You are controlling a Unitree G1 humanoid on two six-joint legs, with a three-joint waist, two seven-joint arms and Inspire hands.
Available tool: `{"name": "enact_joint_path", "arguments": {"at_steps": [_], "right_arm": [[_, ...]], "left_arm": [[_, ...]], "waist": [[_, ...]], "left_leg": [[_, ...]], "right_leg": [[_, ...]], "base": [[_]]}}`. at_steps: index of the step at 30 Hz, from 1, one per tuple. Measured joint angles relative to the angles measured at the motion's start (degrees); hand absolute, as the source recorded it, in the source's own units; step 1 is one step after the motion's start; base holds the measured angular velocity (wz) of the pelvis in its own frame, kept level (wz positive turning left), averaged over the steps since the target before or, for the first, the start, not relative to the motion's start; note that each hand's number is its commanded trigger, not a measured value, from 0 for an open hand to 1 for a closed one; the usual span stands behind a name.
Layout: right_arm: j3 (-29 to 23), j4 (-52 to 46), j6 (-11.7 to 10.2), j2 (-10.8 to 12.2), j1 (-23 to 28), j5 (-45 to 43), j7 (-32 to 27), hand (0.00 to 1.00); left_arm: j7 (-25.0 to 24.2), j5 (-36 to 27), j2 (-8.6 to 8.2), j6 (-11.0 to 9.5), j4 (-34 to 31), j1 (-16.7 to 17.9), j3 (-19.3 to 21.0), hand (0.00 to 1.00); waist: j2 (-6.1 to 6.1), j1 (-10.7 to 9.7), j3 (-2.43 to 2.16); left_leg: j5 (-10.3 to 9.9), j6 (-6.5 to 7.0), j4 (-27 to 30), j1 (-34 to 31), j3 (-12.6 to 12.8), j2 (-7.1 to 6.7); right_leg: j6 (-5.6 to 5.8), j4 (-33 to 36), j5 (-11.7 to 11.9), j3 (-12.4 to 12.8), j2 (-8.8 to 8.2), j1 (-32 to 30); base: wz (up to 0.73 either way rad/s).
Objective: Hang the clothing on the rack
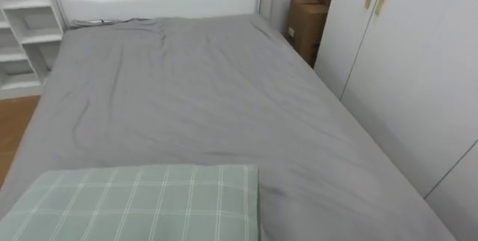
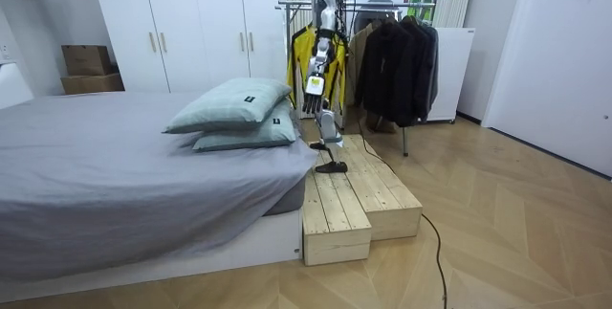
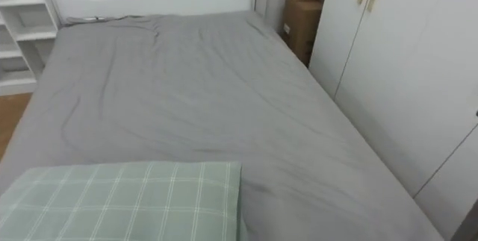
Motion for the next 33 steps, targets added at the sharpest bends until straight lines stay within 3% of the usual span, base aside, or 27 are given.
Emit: {"name": "enact_joint_path", "arguments": {"at_steps": [6,13,22,33], "right_arm": [[0.7,0.7,-0.5,-0.5,0.5,2.1,1.3,0.00],[1.7,1.6,-0.5,-1.6,1.2,4.8,2.5,0.00],[1.7,1.5,-0.5,-1.7,1.3,6.0,3.9,0.00],[1.7,1.6,-0.6,-1.7,1.3,6.5,5.8,0.00]], "left_arm": [[0.0,2.5,0.06,0.3,-0.4,-1.7,-1.2,0.00],[-0.1,5.0,-0.22,2.9,-0.8,-1.7,-3.6,0.00],[-0.2,10.9,-1.14,2.9,-1.1,-2.1,-3.6,0.00],[-1.4,11.4,-1.29,2.8,-1.0,-3.3,-4.5,0.00]], "waist": [[0.94,0.4,0.01],[1.83,-0.3,0.19],[1.74,-0.5,0.09],[1.59,-0.5,0.13]], "left_leg": [[0.0,0.01,0.0,0.0,-0.5,-0.05],[0.0,0.00,-0.4,-0.7,-2.2,-0.37],[0.0,0.00,0.1,-1.1,-3.0,-0.53],[0.0,-0.01,0.2,-1.1,-3.5,-0.54]], "right_leg": [[0.01,-0.1,0.0,-0.2,-0.01,0.4],[0.39,-0.9,-0.5,-0.6,-0.04,0.8],[0.46,-0.9,-0.6,-1.1,-0.17,1.0],[0.49,-0.9,-0.6,-1.3,-0.17,1.4]], "base": [[0.06],[0.12],[0.03],[0.01]]}}
